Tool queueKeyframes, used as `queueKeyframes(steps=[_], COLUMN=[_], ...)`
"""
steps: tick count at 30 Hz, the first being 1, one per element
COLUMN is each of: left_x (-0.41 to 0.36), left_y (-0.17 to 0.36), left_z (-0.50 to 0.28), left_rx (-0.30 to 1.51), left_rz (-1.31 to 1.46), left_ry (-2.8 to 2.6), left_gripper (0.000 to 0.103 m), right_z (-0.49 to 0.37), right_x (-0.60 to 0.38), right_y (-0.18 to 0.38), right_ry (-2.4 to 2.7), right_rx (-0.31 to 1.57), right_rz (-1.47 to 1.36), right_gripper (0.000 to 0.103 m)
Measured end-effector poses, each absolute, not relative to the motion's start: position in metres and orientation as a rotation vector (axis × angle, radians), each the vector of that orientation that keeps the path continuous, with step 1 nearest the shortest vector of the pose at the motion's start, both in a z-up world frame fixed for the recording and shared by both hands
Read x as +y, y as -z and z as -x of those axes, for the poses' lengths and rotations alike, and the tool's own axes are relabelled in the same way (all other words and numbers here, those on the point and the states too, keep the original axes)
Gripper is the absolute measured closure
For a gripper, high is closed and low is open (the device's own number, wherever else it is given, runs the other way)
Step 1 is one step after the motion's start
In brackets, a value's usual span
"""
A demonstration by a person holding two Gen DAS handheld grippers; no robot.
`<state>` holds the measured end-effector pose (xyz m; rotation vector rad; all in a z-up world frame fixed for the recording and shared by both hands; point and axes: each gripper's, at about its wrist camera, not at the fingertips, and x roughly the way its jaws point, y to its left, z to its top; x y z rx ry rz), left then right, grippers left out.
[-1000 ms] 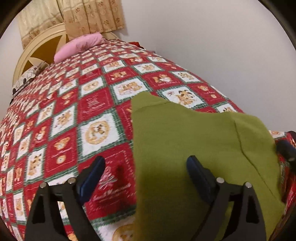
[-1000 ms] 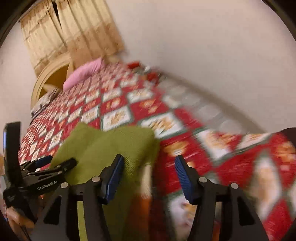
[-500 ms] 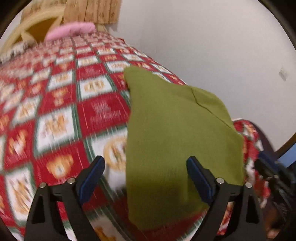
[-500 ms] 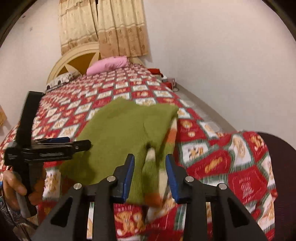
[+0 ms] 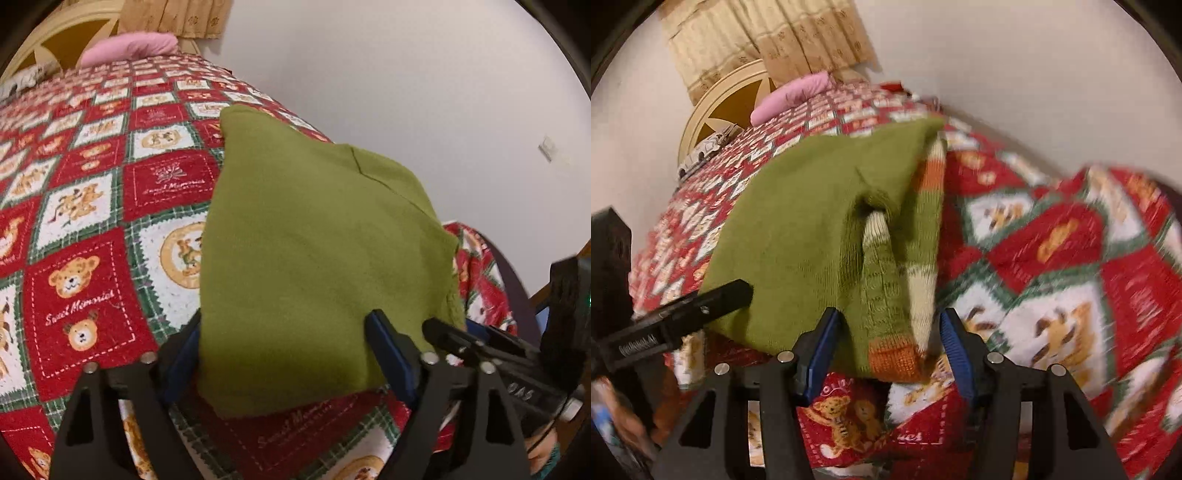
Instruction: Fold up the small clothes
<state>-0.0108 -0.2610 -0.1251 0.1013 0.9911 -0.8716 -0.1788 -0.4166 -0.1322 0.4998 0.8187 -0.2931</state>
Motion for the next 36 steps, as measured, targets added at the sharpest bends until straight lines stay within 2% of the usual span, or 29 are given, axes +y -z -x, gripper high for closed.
queueKeyframes(steps=[1,2,3,4,5,6,8,11,15,17,20,22,23,29,31,33,36], left_x=[-0.256,-0.255,-0.253,-0.249,-0.246,-0.243,-0.239,-0.233,-0.235,-0.237,-0.234,-0.232,-0.229,-0.221,-0.218,-0.214,-0.206], left_y=[0.124,0.121,0.118,0.115,0.111,0.105,0.092,0.084,0.105,0.121,0.121,0.116,0.112,0.091,0.085,0.08,0.071], left_z=[0.012,0.011,0.008,0.005,0.002,0.0,0.0,0.004,0.006,0.007,0.009,0.011,0.013,0.042,0.051,0.059,0.07], left_rx=[0.988,0.993,1.004,1.014,1.024,1.032,1.03,1.039,1.075,1.083,1.039,1.022,1.006,0.824,0.786,0.763,0.734], left_rz=[-0.101,-0.092,-0.076,-0.061,-0.043,-0.029,-0.026,-0.022,-0.097,-0.149,-0.188,-0.211,-0.22,-0.348,-0.363,-0.367,-0.369], left_ry=[0.874,0.879,0.884,0.888,0.898,0.908,0.911,0.916,0.873,0.821,0.784,0.755,0.739,0.664,0.668,0.679,0.674], left_gripper=[0.032,0.045,0.052,0.066,0.077,0.078,0.08,0.08,0.078,0.062,0.048,0.044,0.043,0.044,0.044,0.043,0.034], right_z=[0.179,0.179,0.18,0.18,0.182,0.184,0.19,0.199,0.202,0.199,0.2,0.203,0.207,0.244,0.254,0.263,0.274], right_x=[-0.418,-0.42,-0.42,-0.421,-0.423,-0.425,-0.427,-0.426,-0.425,-0.427,-0.425,-0.422,-0.421,-0.398,-0.39,-0.382,-0.363], right_y=[0.133,0.135,0.136,0.136,0.135,0.132,0.124,0.112,0.12,0.136,0.14,0.137,0.135,0.101,0.088,0.077,0.058], right_ry=[0.275,0.261,0.263,0.258,0.25,0.227,0.17,0.118,0.198,0.225,0.238,0.249,0.257,0.368,0.411,0.442,0.485], right_rx=[0.817,0.813,0.808,0.807,0.804,0.796,0.761,0.728,0.787,0.819,0.794,0.795,0.794,0.746,0.731,0.713,0.678], right_rz=[-0.522,-0.556,-0.571,-0.585,-0.613,-0.656,-0.731,-0.791,-0.731,-0.746,-0.728,-0.715,-0.713,-0.563,-0.5,-0.454,-0.369], right_gripper=[0.056,0.059,0.063,0.066,0.075,0.081,0.083,0.083,0.084,0.084,0.083,0.079,0.073,0.07,0.065,0.055,0.049])
